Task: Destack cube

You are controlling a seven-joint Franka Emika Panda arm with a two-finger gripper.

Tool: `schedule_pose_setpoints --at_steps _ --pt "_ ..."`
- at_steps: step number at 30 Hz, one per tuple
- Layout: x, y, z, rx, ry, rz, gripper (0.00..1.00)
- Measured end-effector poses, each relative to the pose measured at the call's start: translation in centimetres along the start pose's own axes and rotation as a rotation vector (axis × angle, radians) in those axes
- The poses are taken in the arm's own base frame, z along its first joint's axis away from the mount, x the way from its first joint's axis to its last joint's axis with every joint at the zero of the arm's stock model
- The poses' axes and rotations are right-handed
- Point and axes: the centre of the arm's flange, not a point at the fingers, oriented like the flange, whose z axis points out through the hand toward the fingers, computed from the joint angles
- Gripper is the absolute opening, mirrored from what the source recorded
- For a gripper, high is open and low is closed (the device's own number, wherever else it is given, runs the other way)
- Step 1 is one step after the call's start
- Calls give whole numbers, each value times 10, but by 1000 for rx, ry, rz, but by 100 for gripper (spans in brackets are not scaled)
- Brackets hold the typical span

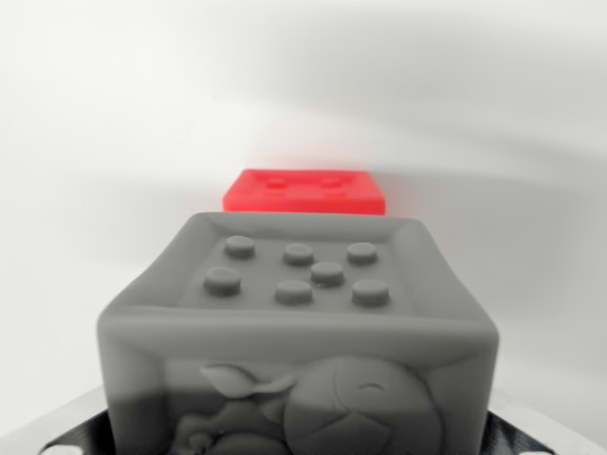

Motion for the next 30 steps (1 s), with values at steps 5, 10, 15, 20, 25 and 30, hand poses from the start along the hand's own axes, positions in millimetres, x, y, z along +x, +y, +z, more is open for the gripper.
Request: schedule_pose_setpoints --at_steps 5,10,15,20,25,30 --pt "0 0 -13 1 2 -1 0" --pt "0 0 -25 0 2 0 0" --pt "0 1 -41 1 3 0 0" --pt "0 1 -56 1 4 0 0" --pt "0 1 -72 1 4 -1 0" --pt "2 1 -77 2 6 5 0"
